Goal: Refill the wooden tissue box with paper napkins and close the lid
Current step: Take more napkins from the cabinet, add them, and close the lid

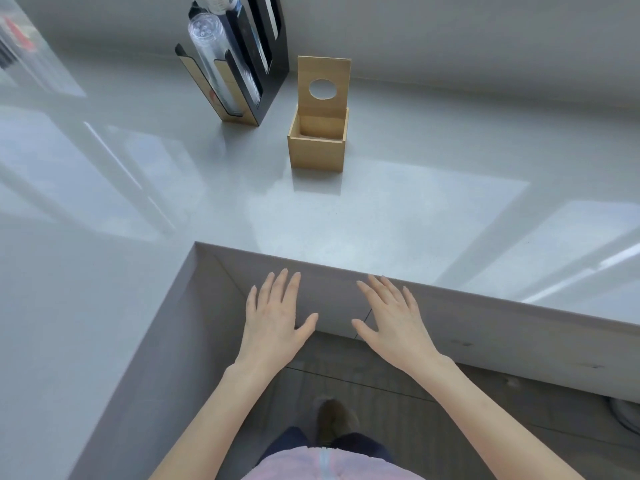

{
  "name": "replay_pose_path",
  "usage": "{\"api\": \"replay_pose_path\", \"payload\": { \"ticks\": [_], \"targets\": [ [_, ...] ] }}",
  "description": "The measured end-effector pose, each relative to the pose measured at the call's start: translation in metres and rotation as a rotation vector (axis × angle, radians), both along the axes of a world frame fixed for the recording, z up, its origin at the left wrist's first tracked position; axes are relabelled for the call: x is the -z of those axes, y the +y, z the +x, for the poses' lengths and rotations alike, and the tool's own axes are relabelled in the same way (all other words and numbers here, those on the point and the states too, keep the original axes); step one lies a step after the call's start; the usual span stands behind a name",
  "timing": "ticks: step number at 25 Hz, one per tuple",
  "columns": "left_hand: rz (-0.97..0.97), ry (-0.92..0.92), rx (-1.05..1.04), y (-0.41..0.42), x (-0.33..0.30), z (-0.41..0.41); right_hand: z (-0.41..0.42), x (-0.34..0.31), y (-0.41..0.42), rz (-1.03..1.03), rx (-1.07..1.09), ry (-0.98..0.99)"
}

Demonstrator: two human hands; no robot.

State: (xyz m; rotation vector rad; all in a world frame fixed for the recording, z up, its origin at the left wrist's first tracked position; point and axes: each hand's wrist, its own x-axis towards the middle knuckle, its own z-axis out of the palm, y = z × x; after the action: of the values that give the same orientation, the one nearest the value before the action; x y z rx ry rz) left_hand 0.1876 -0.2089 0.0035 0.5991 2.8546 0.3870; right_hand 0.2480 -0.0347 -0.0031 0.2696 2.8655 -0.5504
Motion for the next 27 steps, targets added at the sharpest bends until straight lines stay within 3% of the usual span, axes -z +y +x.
{"api": "replay_pose_path", "payload": {
  "ticks": [15, 22, 27],
  "targets": [
    [-0.099, 0.067, 0.154, -0.024, 0.061, -0.016, 0.004, 0.062, -0.03, 0.03, 0.056, -0.023],
    [-0.135, 0.121, 0.251, -0.008, 0.12, -0.046, -0.017, 0.128, -0.012, 0.25, 0.097, 0.223],
    [-0.106, 0.21, 0.285, 0.015, 0.149, -0.064, -0.042, 0.158, 0.003, 0.385, 0.117, 0.28]
  ]
}}
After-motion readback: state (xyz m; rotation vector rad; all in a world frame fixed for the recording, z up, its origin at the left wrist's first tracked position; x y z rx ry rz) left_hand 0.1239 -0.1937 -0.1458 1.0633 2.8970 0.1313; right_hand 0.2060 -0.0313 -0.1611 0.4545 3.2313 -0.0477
